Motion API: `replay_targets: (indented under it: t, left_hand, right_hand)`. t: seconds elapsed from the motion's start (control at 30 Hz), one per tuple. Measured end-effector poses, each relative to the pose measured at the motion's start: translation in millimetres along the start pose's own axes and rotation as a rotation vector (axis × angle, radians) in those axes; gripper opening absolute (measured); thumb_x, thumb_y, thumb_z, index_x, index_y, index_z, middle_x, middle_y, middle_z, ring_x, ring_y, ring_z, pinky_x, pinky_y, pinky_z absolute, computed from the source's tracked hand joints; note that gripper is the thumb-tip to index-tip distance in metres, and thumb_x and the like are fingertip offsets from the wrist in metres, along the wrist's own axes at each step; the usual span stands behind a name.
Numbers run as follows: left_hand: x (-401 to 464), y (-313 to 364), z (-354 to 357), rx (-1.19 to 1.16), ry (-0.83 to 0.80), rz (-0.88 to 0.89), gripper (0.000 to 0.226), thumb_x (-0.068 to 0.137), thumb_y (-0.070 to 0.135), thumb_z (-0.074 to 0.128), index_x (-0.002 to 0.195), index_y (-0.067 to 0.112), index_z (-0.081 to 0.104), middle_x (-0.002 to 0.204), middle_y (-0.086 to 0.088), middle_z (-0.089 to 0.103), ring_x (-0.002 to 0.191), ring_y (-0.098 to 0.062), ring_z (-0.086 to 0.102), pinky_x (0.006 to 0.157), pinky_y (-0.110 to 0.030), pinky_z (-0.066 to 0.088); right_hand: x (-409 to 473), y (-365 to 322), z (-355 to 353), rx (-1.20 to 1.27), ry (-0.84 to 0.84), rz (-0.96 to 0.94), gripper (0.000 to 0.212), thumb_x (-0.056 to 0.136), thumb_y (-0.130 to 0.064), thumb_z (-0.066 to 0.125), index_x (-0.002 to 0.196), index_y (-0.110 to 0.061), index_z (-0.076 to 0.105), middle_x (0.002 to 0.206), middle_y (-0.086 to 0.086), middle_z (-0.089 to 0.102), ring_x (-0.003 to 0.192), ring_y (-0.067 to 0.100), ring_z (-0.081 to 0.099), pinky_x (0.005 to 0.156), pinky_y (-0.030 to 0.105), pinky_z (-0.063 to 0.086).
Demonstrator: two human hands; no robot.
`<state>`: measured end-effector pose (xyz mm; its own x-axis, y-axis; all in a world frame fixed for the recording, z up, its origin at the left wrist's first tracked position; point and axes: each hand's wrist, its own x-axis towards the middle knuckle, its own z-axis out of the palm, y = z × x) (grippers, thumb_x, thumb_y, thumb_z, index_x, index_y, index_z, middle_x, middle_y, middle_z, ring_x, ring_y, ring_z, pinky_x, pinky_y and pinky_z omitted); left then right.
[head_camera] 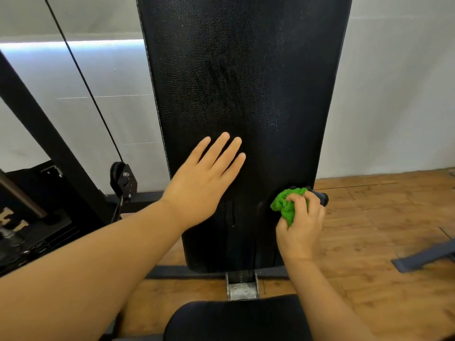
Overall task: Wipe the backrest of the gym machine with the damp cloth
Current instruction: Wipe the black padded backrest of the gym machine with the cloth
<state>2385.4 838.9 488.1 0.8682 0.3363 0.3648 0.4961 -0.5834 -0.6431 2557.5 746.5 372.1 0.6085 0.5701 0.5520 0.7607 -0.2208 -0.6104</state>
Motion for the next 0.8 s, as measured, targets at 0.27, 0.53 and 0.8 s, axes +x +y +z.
replay_targets:
  t: [0.27, 0.53, 0.8]
  left_hand:
    - [-0.1, -4.7, -1.9, 0.002, -0.049, 0.045, 0.067, 0.082, 0.014, 0.038, 0.147, 0.010, 0.021, 0.154, -0.019, 0.017, 0.142, -0.037, 0.015, 0.114, -0.047, 0.015]
    - [-2.1, -6.5, 6.9, 0.084, 0.010, 0.039, 0.062, 0.084, 0.014, 0.019, 0.146, 0.014, 0.027, 0.152, -0.014, 0.027, 0.140, -0.034, 0.025, 0.113, -0.044, 0.022]
    - [-4.0, -12.7, 15.4, 0.007, 0.146, 0.075, 0.059, 0.083, 0.011, 0.023, 0.139, 0.011, 0.042, 0.145, -0.015, 0.040, 0.133, -0.034, 0.038, 0.108, -0.044, 0.033]
  right_hand:
    - [-46.1, 24.1, 20.0, -0.039, -0.046, 0.005, 0.048, 0.049, 0.016, 0.071, 0.091, -0.005, 0.061, 0.107, 0.020, 0.057, 0.097, 0.026, 0.039, 0.079, 0.046, 0.048]
    - [28.0, -34.9, 4.3, 0.035, 0.202, -0.210, 0.033, 0.065, -0.002, 0.052, 0.096, -0.009, 0.061, 0.105, 0.020, 0.057, 0.089, 0.025, 0.038, 0.074, 0.024, 0.030]
    - [-32.4, -7.3, 36.6, -0.068, 0.106, -0.285, 0.045, 0.062, 0.001, 0.067, 0.102, -0.014, 0.055, 0.114, 0.007, 0.043, 0.096, 0.027, 0.040, 0.073, 0.041, 0.051]
